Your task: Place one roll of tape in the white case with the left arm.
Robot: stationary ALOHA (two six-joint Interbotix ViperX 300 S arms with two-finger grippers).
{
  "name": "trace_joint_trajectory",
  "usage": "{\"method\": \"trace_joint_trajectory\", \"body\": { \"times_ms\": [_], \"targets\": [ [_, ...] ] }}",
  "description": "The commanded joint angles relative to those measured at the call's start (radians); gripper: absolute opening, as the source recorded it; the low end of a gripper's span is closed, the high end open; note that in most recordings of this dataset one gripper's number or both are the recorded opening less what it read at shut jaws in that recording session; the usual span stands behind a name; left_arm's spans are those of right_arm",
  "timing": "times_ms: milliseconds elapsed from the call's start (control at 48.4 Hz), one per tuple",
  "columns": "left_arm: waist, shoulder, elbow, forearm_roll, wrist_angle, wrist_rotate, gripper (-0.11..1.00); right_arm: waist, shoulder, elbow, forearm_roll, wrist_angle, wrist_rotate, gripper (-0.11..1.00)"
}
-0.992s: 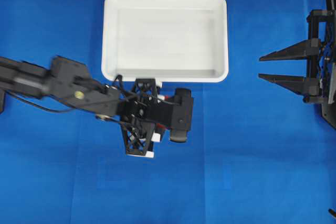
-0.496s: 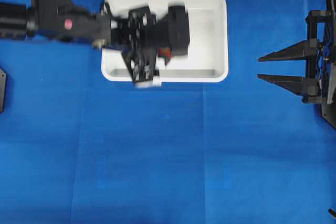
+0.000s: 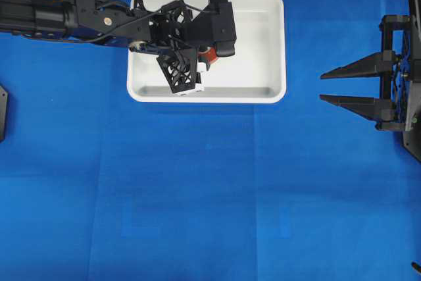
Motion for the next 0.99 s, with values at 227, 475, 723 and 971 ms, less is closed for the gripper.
{"method": "trace_joint_trajectory", "body": {
  "times_ms": [227, 475, 723, 971],
  "targets": [
    [0.015, -0.012, -0.009, -0.002, -0.035, 0.000, 0.52, -0.002, 0.006, -0.011, 0.000, -0.002, 0.003, -0.11],
    [0.008, -0.097, 0.005, -0.002, 0.014, -0.003, 0.74, -0.002, 0.008, -0.012, 0.003, 0.008, 0.006, -0.11],
    [-0.055, -0.310, 0.058, -0.006, 0.009, -0.003, 0.73, -0.002, 0.008, -0.014, 0.003, 0.008, 0.005, -0.11],
    [-0.129, -0.465, 0.179, -0.009, -0.155, -0.005, 0.73, -0.002, 0.006, -0.012, 0.003, 0.005, 0.005, -0.11]
  ]
}}
